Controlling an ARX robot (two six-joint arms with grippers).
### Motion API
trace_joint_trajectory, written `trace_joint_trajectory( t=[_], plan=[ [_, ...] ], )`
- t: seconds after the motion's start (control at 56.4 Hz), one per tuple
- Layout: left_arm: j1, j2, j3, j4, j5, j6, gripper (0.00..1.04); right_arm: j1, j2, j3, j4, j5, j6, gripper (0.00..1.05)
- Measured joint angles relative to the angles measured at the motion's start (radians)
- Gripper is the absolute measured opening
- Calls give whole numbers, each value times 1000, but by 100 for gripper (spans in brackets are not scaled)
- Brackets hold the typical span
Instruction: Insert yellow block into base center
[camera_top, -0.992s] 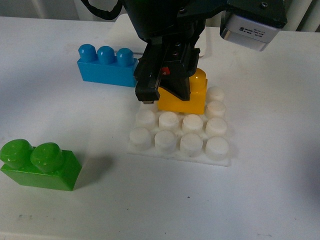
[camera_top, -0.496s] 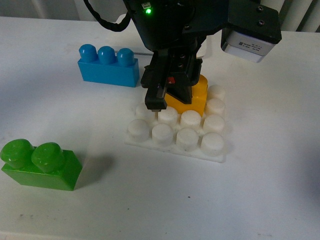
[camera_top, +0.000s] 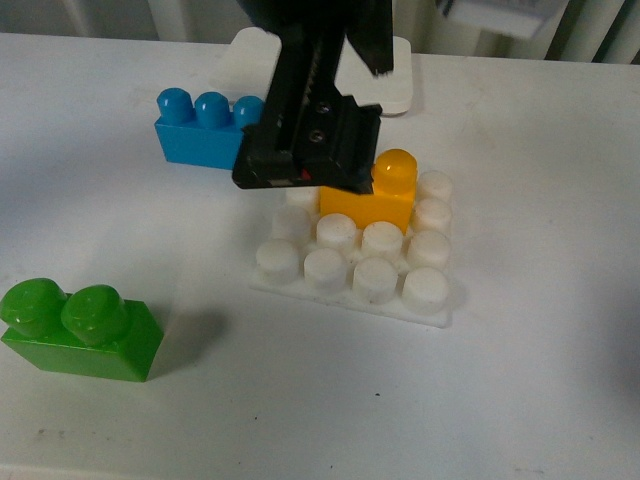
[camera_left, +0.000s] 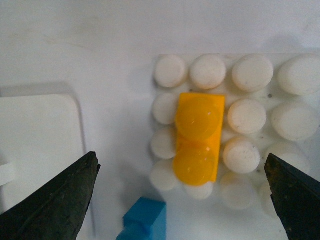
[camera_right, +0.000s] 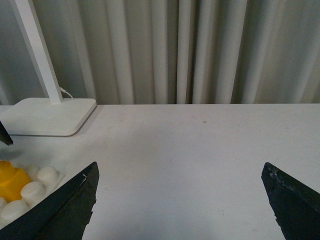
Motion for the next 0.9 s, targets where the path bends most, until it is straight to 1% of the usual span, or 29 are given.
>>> trace_joint_trajectory(
  t=[0.071,0.106,0.124,0.142,0.283,0.337,0.39,0.496,0.514,0.567,0.585,0.62,0.673,0.762,0.797,0.833,0.904],
  plan=[
    [16,-90,-94,105,-21,-1,98,0,0,0,0,0,0,96],
    [24,-127,-138,159,-34,-3,98,0,0,0,0,0,0,96],
    [32,-156,-177,210,-56,-6,99,0,0,0,0,0,0,96],
    [34,-162,-185,221,-60,-7,99,0,0,0,0,0,0,96],
    [89,-338,-435,530,-143,-74,98,0,0,0,0,0,0,96],
    [104,-387,-497,595,-160,-92,98,0,0,0,0,0,0,96],
    [140,-503,-632,725,-221,-169,98,0,0,0,0,0,0,96],
    [192,-693,-834,873,-344,-305,98,0,0,0,0,0,0,96],
    [194,-700,-842,876,-347,-311,98,0,0,0,0,0,0,96],
    [215,-804,-945,905,-401,-400,98,0,0,0,0,0,0,96],
    [220,-846,-981,901,-423,-430,98,0,0,0,0,0,0,96],
    [225,-919,-1033,871,-434,-516,98,0,0,0,0,0,0,96],
    [242,-1073,-1104,772,-424,-693,98,0,0,0,0,0,0,96],
    [273,-1239,-1157,676,-406,-955,98,0,0,0,0,0,0,96],
    [280,-1272,-1163,669,-407,-1015,98,0,0,0,0,0,0,96],
    [286,-1298,-1162,669,-407,-1132,98,0,0,0,0,0,0,96],
    [286,-1299,-1167,676,-408,-1203,98,0,0,0,0,0,0,96]
  ],
)
